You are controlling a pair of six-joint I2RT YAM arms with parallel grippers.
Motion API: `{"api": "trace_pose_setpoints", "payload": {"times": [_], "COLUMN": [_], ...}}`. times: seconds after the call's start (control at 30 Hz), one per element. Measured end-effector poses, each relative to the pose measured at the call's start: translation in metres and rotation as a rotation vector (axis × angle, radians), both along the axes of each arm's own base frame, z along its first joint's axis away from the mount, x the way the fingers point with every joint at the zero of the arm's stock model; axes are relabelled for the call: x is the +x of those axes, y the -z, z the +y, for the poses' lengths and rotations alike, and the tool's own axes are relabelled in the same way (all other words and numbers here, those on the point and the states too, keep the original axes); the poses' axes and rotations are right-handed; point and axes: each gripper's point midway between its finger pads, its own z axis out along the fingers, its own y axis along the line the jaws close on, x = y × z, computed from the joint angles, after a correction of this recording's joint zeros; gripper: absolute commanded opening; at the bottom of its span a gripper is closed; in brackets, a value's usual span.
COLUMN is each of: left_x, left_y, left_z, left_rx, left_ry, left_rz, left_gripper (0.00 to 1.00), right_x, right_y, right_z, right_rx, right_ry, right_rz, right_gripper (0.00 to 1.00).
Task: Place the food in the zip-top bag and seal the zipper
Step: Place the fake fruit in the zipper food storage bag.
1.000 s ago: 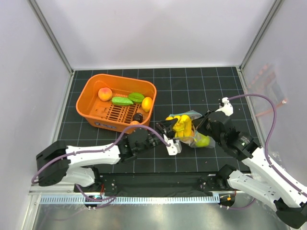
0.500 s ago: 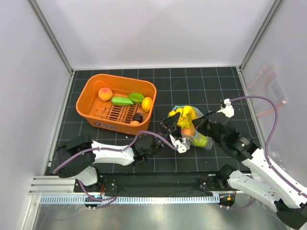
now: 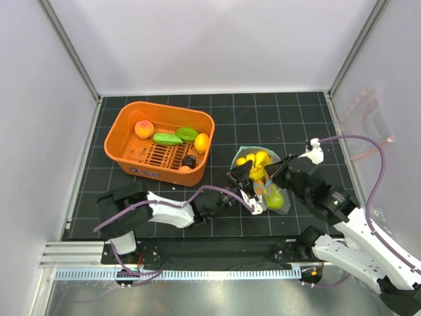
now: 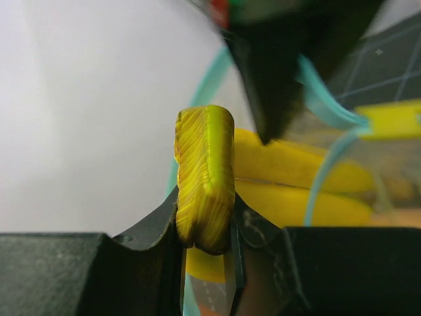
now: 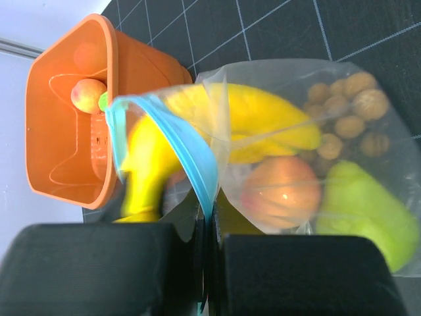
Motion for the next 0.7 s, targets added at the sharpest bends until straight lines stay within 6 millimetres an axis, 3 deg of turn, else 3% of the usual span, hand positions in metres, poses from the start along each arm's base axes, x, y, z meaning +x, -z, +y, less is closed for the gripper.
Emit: {"api": "trace_pose_setpoints", "payload": {"times": [0.1,0.17,0.3,0.4,0.53,0.7], "left_x": [0.001,0.001,-0.001,-0.006,-0.015,-0.018], "left_y": [0.035,0.047,0.047,0.046,0.046,0.033], "left_z": [-0.011,-0.016,-0.027,-0.030,-0.032,-0.024], "left_rx": [0.074,0.095,0.078,0.068,0.055,0.016], "left_ry": [0.009,0.012,-0.004,-0.016,-0.012,-0.023], "left_rz": [0.024,0.032,0.040,0.049,0.067,0.077], "left_gripper": [0.00,0.01,0.50,0.64,0.68,0.59], "right_x": [-0.001,-0.003,-0.004,-0.003,-0.003,-0.003], "right_y": [-0.001,0.002,0.006,0.005,0.004,0.007], "right_z": [-0.002,-0.004,-0.010,-0.012,-0.017,-0.022], "right_rx": [0.004,0.000,-0.011,-0.014,-0.019,-0.028], "right_ry": [0.002,0.008,0.027,0.039,0.058,0.074], "right_rz": [-0.006,-0.005,-0.007,-0.013,-0.024,-0.029], "right_gripper": [0.01,0.01,0.01,0.01,0.01,0.01]}}
